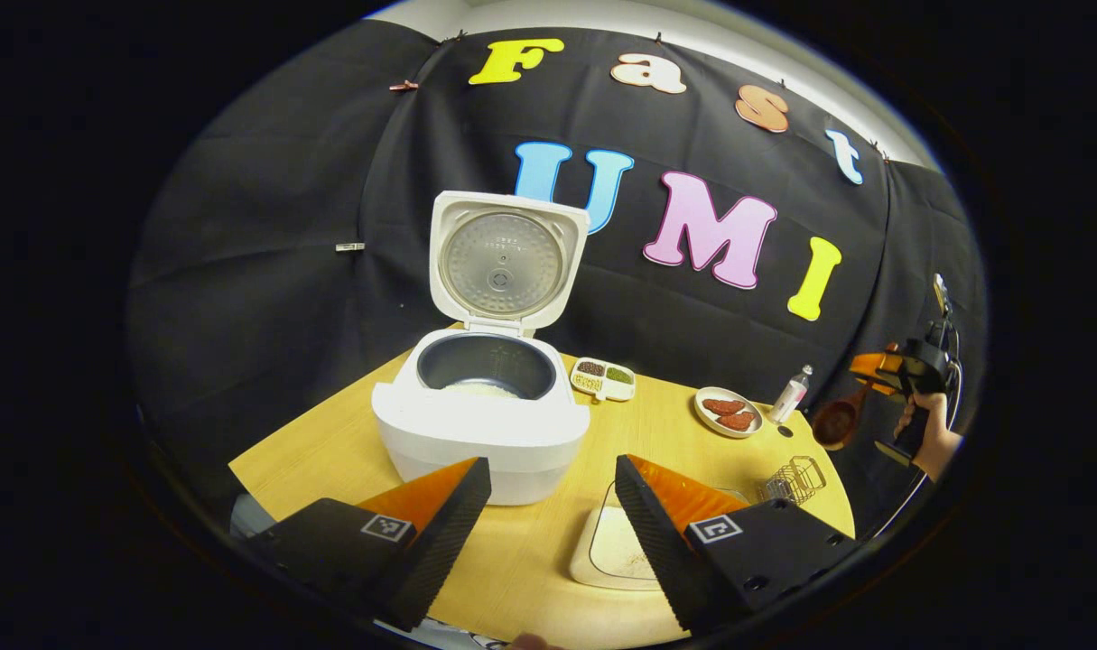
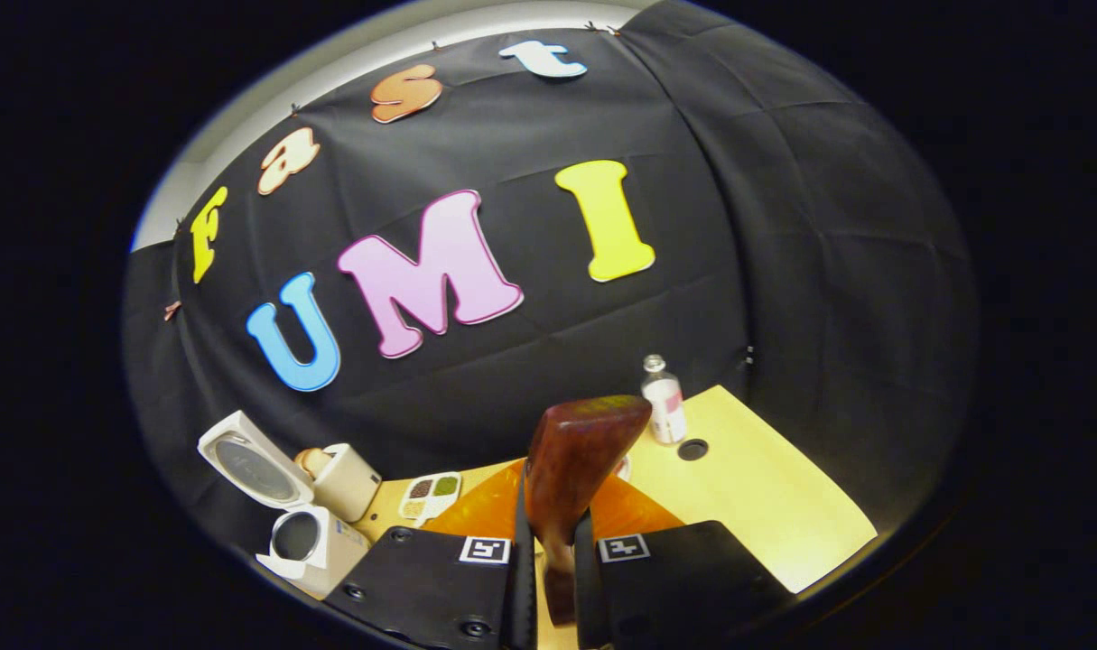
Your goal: Close the left gripper, press the button to open the rice cooker; take a wooden spoon from the chopstick holder with the right hand, scoop a spoonful of rice and pour it into the rice cooker, then put the wooden spoon back into the chopstick holder.
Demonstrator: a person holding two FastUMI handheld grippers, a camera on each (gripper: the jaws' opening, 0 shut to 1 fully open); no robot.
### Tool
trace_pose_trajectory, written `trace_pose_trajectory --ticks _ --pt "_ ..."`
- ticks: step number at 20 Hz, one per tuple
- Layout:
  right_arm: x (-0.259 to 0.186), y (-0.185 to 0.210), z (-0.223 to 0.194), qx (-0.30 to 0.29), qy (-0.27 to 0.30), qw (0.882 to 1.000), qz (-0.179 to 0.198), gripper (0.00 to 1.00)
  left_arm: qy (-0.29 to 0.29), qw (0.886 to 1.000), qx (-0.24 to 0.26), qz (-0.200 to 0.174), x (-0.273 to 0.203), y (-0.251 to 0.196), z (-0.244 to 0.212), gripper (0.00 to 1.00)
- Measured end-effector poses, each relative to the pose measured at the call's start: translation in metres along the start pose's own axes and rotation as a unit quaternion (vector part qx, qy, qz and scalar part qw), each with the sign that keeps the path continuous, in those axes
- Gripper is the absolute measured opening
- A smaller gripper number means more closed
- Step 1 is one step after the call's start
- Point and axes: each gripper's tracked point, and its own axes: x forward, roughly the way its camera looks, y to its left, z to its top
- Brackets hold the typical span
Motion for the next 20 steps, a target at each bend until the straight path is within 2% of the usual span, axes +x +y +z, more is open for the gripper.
trace_pose_trajectory --ticks 7,13,19,20 --pt "0.02 -0.057 -0.055 0.001 0.057 0.998 -0.039 0.21 -0.004 1.0 0.017 0.019 0.001 -0.021 0.008 0.96" --pt "0.039 -0.071 -0.09 0.028 0.086 0.994 -0.056 0.21 -0.002 0.999 0.01 0.035 -0.009 -0.015 0.014 0.96" --pt "0.037 -0.081 -0.119 0.047 0.112 0.99 -0.072 0.23 -0.029 0.997 0.022 0.062 -0.012 0.016 0.053 0.95" --pt "0.034 -0.083 -0.121 0.051 0.114 0.989 -0.076 0.18 -0.033 0.997 0.016 0.062 -0.01 0.02 0.061 0.95"
